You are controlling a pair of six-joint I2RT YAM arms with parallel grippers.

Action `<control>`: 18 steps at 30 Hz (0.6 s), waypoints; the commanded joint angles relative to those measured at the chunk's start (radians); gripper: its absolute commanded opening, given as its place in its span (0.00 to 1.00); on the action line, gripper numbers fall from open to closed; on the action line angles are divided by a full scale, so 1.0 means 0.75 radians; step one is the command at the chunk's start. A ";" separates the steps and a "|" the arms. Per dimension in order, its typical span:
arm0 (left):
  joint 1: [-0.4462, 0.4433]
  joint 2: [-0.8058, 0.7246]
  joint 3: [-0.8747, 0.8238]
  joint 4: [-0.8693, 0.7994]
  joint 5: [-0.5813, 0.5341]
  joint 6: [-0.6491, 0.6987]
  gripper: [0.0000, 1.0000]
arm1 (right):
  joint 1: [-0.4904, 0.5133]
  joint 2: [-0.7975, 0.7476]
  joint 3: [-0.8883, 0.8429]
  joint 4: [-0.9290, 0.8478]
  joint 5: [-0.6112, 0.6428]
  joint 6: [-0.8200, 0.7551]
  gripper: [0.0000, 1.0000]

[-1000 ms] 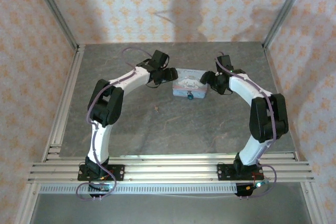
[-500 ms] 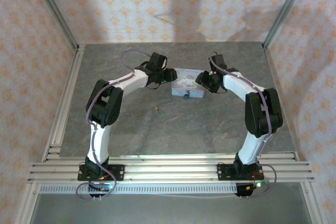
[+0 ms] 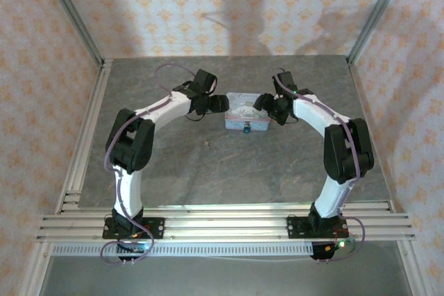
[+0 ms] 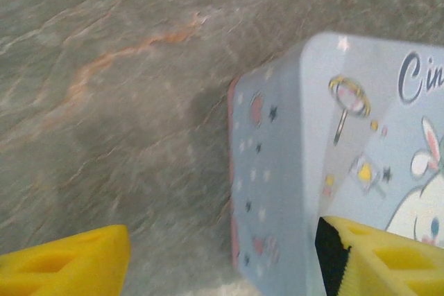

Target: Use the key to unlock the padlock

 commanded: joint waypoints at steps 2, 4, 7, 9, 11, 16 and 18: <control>0.018 -0.221 -0.151 -0.140 -0.146 0.047 0.72 | 0.000 -0.162 0.019 -0.102 0.076 -0.053 0.79; 0.019 -0.310 -0.258 -0.156 -0.200 0.027 0.71 | 0.016 -0.213 -0.004 -0.126 0.110 -0.078 0.78; 0.025 -0.459 -0.450 -0.164 -0.281 -0.030 0.69 | 0.099 -0.273 -0.019 -0.164 0.204 -0.152 0.73; 0.034 -0.555 -0.576 -0.153 -0.301 -0.074 0.68 | 0.188 -0.277 0.000 -0.188 0.241 -0.217 0.69; 0.041 -0.651 -0.700 -0.138 -0.308 -0.121 0.68 | 0.299 -0.240 0.058 -0.222 0.258 -0.297 0.65; 0.051 -0.801 -0.918 -0.117 -0.305 -0.191 0.68 | 0.549 -0.073 0.229 -0.246 0.221 -0.558 0.55; 0.059 -0.830 -0.969 -0.121 -0.291 -0.213 0.68 | 0.614 0.023 0.306 -0.265 0.175 -0.651 0.54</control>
